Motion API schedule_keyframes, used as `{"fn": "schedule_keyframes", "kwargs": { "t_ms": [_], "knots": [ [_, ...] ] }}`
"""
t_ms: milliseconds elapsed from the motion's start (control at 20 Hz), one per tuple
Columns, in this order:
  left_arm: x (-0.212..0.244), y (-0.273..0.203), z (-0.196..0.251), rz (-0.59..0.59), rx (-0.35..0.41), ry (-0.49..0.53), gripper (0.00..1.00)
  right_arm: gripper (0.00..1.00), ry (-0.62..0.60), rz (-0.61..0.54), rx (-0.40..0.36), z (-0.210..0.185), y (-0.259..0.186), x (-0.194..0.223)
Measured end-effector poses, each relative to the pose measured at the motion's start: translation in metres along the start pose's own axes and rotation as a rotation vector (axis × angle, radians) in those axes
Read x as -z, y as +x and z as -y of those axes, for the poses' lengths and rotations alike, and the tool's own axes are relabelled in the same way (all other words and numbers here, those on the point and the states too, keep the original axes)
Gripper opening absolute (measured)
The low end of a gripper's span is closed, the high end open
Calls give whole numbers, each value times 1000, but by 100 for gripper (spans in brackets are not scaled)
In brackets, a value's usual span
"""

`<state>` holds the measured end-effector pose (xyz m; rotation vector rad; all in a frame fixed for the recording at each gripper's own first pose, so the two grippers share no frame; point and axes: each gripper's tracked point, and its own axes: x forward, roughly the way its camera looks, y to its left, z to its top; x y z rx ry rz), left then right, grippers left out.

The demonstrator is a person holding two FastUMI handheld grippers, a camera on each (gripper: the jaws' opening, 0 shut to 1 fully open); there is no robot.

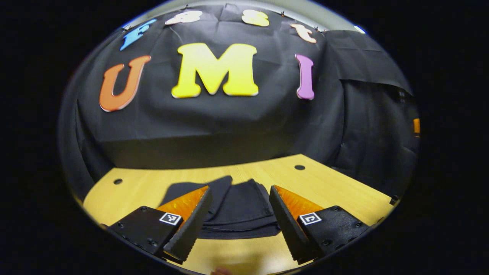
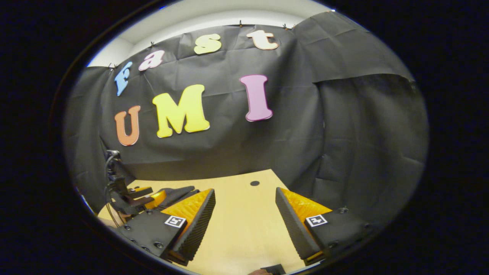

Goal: Grasp the waist and the cuffs of the jeans and fold them to make the two legs overlap; first hold the waist and fold one-third of the jeans toward the cuffs, then hold the cuffs and fold the remaining one-third in the same direction to finish folding.

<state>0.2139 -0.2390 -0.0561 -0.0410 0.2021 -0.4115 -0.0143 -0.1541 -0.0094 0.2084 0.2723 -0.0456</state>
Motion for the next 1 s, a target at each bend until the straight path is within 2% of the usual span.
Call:
{"fn": "schedule_keyframes", "kwargs": {
  "t_ms": [50,150,200,250,400,550,650,700,750,1000],
  "knots": [
    [-15,-16,-11,30,-27,7,96,95,-1,6,-27,-10,3,0],
    [-36,-49,-34,70,-72,5,96,100,-2,15,-81,-36,9,0],
    [-44,-64,-44,89,-95,5,96,98,-4,22,-109,-49,10,-1],
    [-51,-82,-54,106,-122,8,95,100,-12,31,-133,-60,10,-1],
    [-66,-122,-76,133,-182,7,95,95,-46,64,-180,-90,10,-4],
    [-73,-157,-89,146,-223,-9,96,98,-68,88,-222,-117,5,-7],
    [-77,-178,-101,152,-254,-3,96,95,-79,116,-228,-125,1,-13],
    [-78,-187,-103,157,-266,-9,100,95,-87,131,-224,-128,-1,-16],
    [-80,-195,-104,162,-271,-18,96,95,-91,145,-215,-128,-5,-18],
    [-80,-211,-107,171,-284,-35,95,98,-155,182,-204,-142,-16,-16]
  ]
}}
